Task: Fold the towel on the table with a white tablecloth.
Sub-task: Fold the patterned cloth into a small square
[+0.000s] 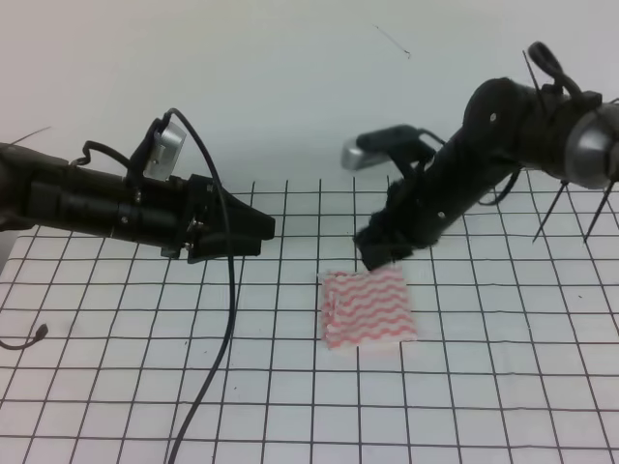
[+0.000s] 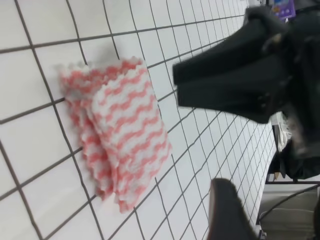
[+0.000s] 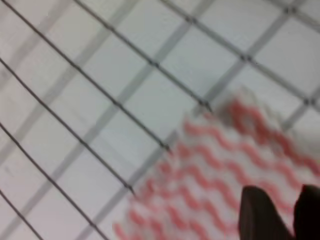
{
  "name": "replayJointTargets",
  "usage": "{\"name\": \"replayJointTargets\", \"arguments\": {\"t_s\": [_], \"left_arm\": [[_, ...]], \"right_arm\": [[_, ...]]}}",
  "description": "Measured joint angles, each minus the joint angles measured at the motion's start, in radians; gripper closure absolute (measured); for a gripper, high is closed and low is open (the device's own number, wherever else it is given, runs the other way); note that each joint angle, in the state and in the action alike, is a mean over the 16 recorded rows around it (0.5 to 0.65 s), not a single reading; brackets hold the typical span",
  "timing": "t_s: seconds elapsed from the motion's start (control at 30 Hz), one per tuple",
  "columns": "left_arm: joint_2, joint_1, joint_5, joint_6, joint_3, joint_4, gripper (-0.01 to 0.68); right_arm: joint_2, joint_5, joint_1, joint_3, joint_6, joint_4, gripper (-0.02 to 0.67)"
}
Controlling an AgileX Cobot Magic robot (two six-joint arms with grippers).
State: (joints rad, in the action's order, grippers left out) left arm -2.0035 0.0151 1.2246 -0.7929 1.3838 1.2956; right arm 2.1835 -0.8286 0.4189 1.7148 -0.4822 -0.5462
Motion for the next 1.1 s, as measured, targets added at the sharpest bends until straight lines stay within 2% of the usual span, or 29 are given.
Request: {"name": "replayJointTargets", "arguments": {"t_s": [0.2, 0.43, 1.1], "left_arm": [[-0.001, 0.0, -0.009, 0.0, 0.0, -0.001, 0.33], [-0.001, 0.0, -0.009, 0.001, 0.0, 0.0, 0.33], [0.001, 0.0, 0.004, -0.003, 0.0, 0.009, 0.33]], "right_arm": [[0.005, -0.022, 0.0, -0.001, 0.037, 0.101, 0.571], [0.036, -0.006, 0.0, -0.002, 0.047, 0.119, 0.637], [0.011, -0.149, 0.017, -0.011, 0.068, 0.159, 0.649]]}}
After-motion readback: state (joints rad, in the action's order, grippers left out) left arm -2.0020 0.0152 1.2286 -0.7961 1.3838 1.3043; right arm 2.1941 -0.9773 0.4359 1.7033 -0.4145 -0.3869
